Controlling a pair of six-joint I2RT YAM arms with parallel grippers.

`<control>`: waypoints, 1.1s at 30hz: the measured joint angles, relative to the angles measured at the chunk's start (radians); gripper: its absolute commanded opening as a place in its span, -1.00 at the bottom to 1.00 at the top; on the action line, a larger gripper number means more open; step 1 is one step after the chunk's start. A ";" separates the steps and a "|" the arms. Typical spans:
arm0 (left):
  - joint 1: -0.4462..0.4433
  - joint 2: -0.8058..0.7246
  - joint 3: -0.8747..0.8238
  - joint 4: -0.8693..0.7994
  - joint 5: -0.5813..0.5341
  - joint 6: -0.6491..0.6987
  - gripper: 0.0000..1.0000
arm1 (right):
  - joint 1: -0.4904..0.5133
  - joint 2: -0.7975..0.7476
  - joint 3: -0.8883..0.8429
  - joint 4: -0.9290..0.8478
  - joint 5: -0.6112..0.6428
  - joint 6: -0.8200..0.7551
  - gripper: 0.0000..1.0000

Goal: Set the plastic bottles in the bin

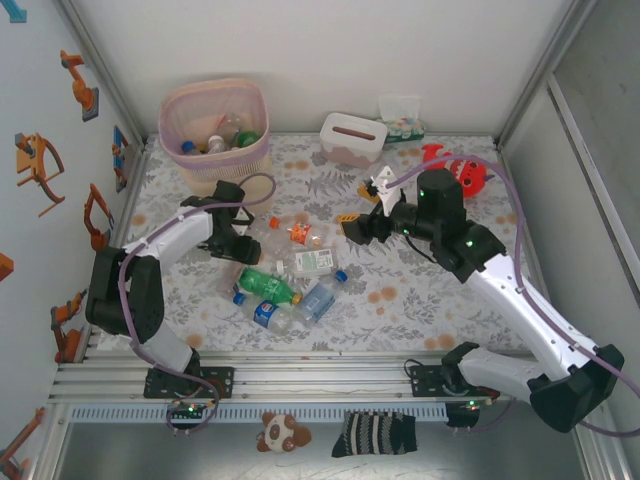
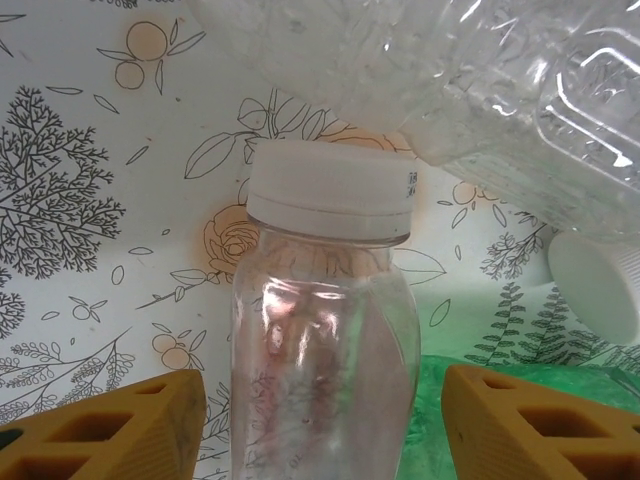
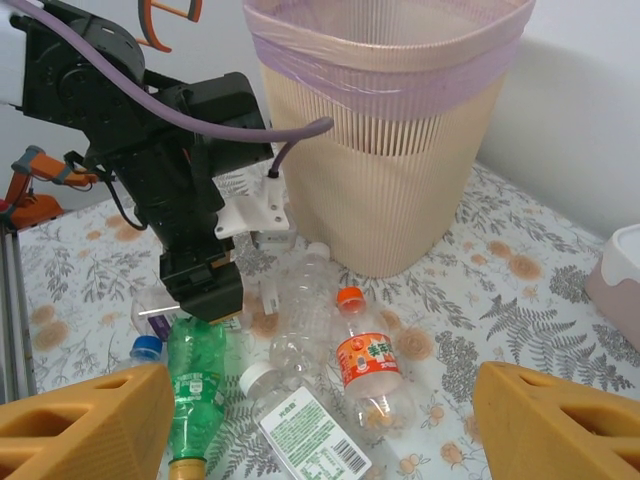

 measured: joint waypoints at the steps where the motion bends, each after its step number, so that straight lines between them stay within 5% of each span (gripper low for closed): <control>1: -0.003 0.005 0.000 -0.002 -0.004 0.003 0.20 | 0.000 -0.002 0.000 0.000 0.000 0.000 0.55; 8: -0.011 0.029 0.000 -0.018 -0.037 0.009 -0.05 | 0.000 -0.006 0.000 0.001 0.000 0.000 0.55; 18: -0.014 0.018 0.000 -0.031 -0.072 0.014 -0.14 | 0.000 -0.010 0.000 0.002 0.000 0.000 0.55; 33: -0.005 -0.356 0.054 -0.077 -0.060 -0.004 -0.15 | 0.000 -0.011 0.000 0.006 -0.002 0.000 0.54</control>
